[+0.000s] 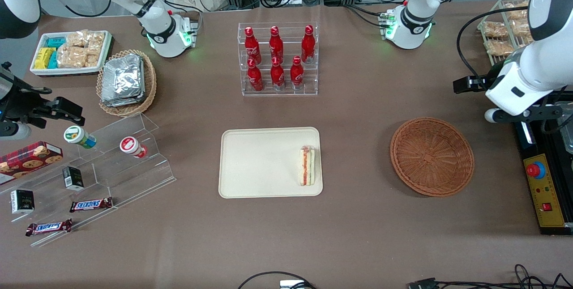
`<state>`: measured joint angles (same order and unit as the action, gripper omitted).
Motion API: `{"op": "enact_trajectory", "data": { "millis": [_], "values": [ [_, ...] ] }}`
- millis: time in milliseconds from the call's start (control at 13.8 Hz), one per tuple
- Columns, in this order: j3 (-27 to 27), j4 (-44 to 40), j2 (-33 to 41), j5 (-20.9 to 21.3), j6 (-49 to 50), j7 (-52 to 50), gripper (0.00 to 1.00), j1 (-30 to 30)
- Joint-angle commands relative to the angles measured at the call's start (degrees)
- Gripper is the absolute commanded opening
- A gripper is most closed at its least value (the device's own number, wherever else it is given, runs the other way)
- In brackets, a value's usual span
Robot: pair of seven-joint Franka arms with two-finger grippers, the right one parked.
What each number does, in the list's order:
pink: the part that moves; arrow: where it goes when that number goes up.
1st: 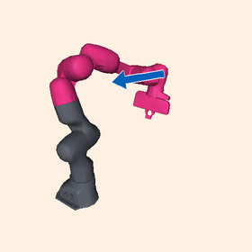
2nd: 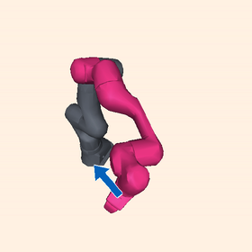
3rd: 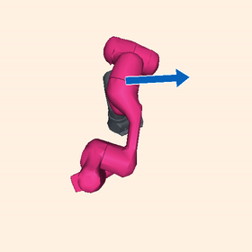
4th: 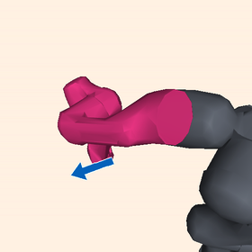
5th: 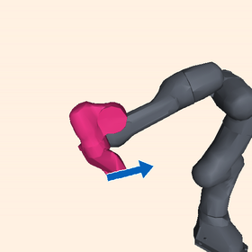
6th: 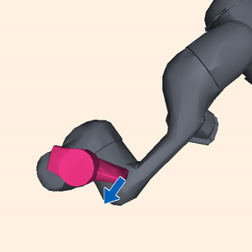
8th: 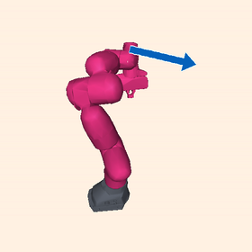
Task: Place sandwich from basket to tray
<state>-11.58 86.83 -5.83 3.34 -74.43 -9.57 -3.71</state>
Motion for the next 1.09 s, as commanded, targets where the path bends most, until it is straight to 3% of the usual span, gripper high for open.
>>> {"op": "enact_trajectory", "data": {
  "millis": [0, 362, 1014],
  "values": [
    [-0.20, 5.71, 4.76, 0.18, -4.04, 2.79, 0.98, -0.59],
    [4.72, 14.31, 11.26, 0.18, -12.46, 8.85, 0.99, 1.95],
    [4.90, 11.16, 9.43, 0.27, -14.86, 10.27, 1.00, 2.31]
  ]
}}
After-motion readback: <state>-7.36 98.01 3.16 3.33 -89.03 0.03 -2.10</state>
